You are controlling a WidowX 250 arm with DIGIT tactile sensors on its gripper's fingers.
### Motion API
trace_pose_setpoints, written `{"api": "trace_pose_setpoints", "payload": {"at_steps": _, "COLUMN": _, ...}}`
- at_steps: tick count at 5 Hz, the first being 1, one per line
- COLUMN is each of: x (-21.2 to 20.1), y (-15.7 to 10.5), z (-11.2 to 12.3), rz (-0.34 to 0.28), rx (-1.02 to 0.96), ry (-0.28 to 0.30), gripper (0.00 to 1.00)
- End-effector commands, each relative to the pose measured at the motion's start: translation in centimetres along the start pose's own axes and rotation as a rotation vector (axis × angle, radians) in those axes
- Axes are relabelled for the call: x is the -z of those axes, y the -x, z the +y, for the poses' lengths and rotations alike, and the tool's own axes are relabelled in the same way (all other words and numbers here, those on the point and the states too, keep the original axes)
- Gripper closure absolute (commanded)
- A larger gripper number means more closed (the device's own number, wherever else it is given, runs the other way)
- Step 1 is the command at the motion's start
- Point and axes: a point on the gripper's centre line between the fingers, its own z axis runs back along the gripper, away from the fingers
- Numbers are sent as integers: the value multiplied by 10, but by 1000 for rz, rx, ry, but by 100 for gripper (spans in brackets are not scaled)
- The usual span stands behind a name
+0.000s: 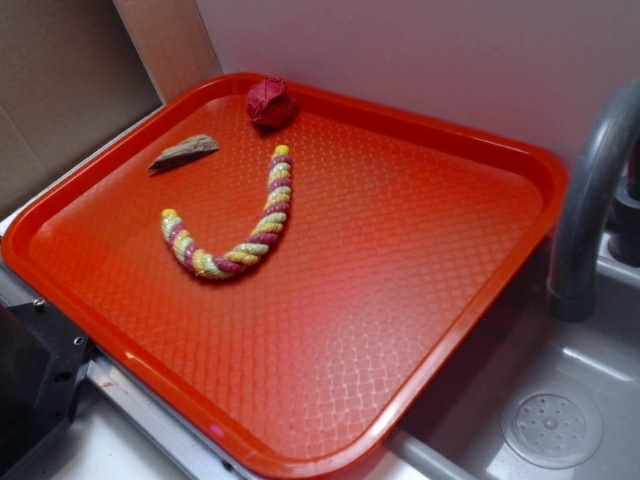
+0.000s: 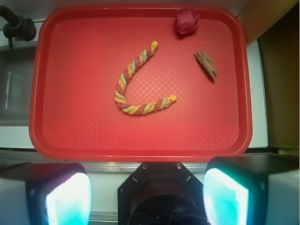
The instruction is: Grab the wood chip.
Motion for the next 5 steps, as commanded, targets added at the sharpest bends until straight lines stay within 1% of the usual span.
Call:
{"api": "trace_pose_setpoints", "payload": {"at_steps": 1, "x": 0, "y": 0, "z": 0, "rz": 0, "rx": 0, "ry": 0, "gripper": 0}}
{"api": "trace_pose_setpoints", "payload": {"at_steps": 2, "x": 43, "y": -44, "z": 16, "rz": -111, "rx": 63, "ry": -111, "gripper": 0}}
{"api": "trace_pose_setpoints", "payload": {"at_steps": 3, "x": 82, "y": -80, "z": 41, "rz": -64, "rx": 158, "ry": 5, "gripper": 0}}
{"api": "trace_pose_setpoints", "payload": {"at_steps": 4, "x": 122, "y": -101, "z": 59, "rz": -56, "rx": 222, "ry": -1, "gripper": 0}}
{"api": "trace_pose_setpoints", "payload": {"at_steps": 5, "x": 151, "y": -105, "z": 85, "rz": -6, "rx": 250, "ry": 19, "gripper": 0}}
